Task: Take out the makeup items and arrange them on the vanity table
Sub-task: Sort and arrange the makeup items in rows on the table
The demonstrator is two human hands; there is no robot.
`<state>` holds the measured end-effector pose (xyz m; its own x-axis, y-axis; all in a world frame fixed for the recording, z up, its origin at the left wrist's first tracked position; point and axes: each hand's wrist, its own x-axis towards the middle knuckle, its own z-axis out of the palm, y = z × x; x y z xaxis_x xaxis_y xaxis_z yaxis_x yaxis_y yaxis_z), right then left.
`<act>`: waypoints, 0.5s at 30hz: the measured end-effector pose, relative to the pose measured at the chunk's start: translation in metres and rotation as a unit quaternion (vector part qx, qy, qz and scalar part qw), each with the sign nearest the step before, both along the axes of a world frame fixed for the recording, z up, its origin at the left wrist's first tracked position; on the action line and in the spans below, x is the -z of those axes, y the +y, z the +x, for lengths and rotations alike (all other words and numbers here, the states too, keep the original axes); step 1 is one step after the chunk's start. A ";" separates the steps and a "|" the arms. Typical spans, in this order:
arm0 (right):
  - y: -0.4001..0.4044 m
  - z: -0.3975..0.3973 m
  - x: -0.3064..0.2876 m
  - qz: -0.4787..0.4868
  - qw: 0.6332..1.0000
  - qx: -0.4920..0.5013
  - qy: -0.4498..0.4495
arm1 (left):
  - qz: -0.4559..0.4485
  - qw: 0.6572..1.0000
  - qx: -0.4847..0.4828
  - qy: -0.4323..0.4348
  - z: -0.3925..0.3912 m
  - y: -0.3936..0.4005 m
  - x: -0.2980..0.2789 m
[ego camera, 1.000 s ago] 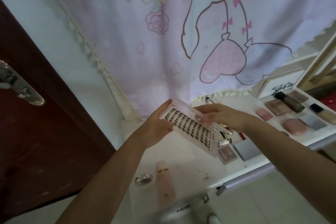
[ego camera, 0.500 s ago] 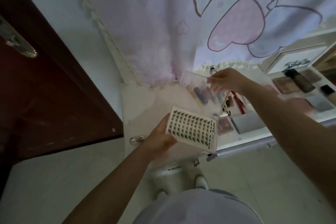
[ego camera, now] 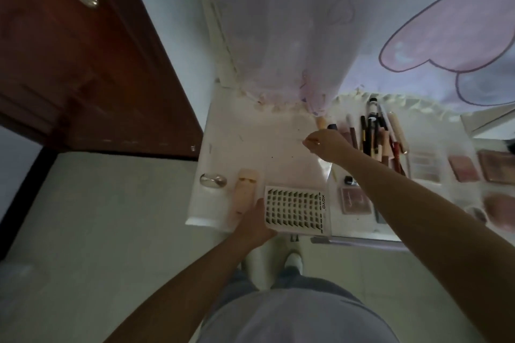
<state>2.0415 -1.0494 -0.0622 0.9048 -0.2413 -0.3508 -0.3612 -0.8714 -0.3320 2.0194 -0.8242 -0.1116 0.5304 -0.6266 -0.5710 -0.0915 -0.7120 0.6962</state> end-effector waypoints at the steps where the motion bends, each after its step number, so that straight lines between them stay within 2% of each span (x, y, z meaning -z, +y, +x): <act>1: -0.001 0.002 0.003 0.000 1.000 -0.006 0.006 | 0.007 1.000 -0.003 0.000 -0.001 0.000 -0.001; 6: -0.008 0.015 0.002 -0.014 0.999 -0.027 -0.026 | -0.018 0.998 -0.057 0.003 0.000 -0.006 -0.016; 11: -0.018 0.043 -0.019 0.012 0.986 0.025 -0.164 | -0.015 0.994 -0.103 -0.037 0.038 -0.020 -0.048; 15: -0.015 0.084 -0.049 -0.009 0.965 0.014 -0.263 | -0.013 0.988 -0.137 -0.068 0.100 -0.029 -0.082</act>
<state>2.1255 -1.0646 -0.0135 0.9492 -0.2707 0.1602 -0.1708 -0.8713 -0.4601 2.1197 -0.8531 -0.0300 0.7528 -0.4626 -0.4683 0.0077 -0.7051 0.7090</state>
